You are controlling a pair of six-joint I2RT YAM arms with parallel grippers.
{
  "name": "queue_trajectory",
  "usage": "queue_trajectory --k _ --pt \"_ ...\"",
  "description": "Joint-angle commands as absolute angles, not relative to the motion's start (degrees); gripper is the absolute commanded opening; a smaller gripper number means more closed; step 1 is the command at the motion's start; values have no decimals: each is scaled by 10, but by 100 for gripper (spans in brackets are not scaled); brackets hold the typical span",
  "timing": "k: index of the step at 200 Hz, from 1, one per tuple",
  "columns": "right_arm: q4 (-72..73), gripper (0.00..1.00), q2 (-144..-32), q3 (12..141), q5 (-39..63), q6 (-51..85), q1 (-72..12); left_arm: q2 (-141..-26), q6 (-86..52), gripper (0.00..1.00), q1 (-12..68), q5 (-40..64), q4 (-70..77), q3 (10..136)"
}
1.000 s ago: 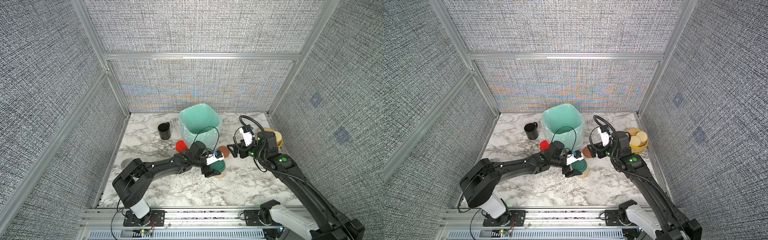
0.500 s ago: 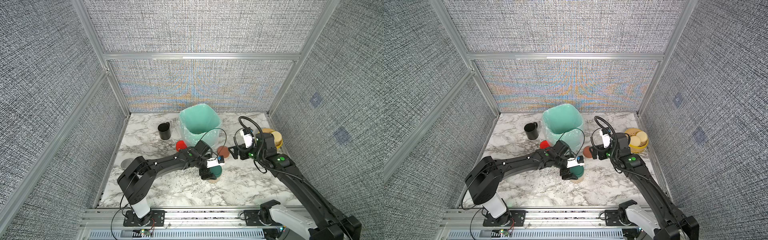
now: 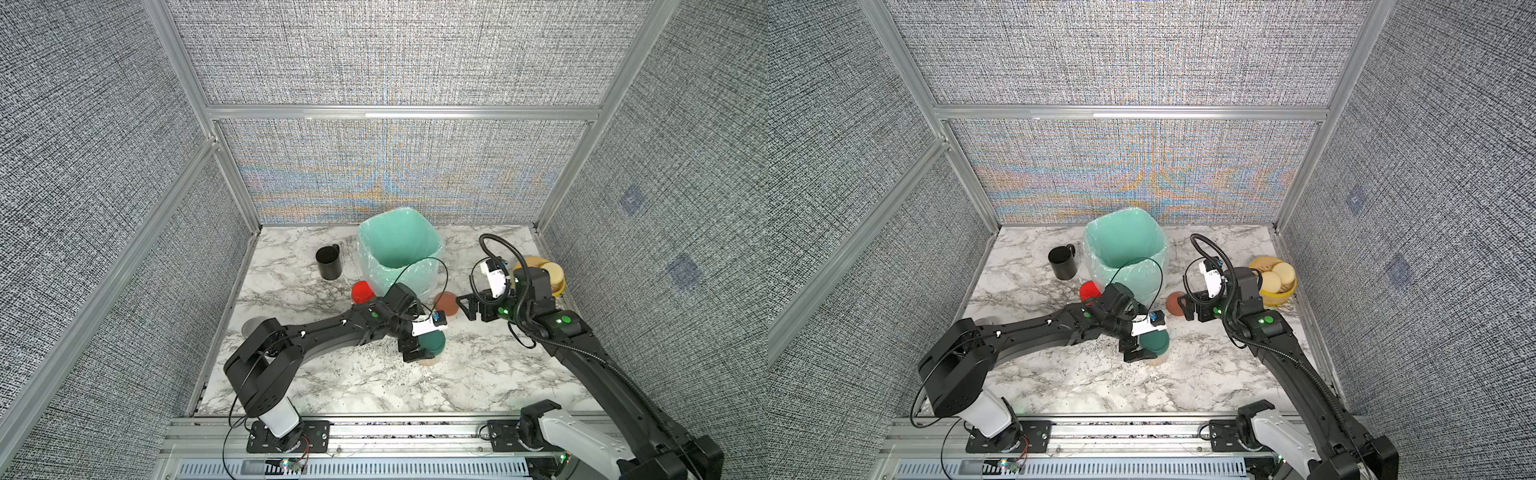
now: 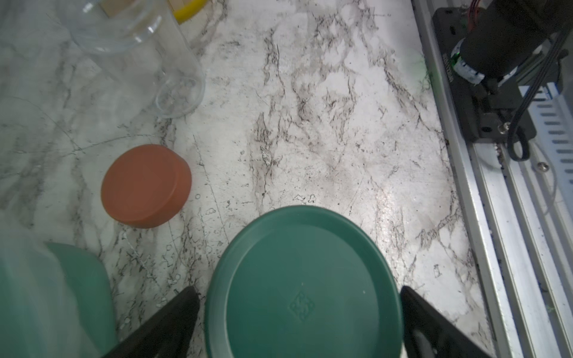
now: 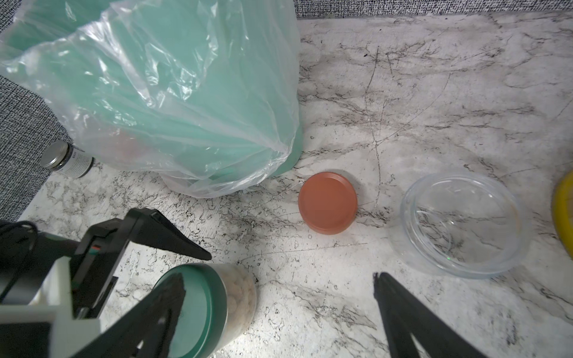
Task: Empty moldy peanuts from jars
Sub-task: Place the jar at the center of the board, then pick up the jar from the center of the board.
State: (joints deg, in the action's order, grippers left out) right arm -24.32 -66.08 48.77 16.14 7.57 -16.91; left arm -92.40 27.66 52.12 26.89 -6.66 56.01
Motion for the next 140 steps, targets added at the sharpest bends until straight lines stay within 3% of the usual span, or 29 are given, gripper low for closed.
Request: queue_trajectory --k 1,36,63,140 --pt "-254 98 -661 494 185 64 -173 -899 249 100 519 264 6 530" --pt "-291 98 -667 516 175 53 -217 -833 185 100 512 256 119 422" --pt "-333 98 -706 541 115 66 -264 -776 94 100 510 189 213 334" --pt "-370 98 -859 604 37 135 -424 -724 44 100 510 111 336 192"
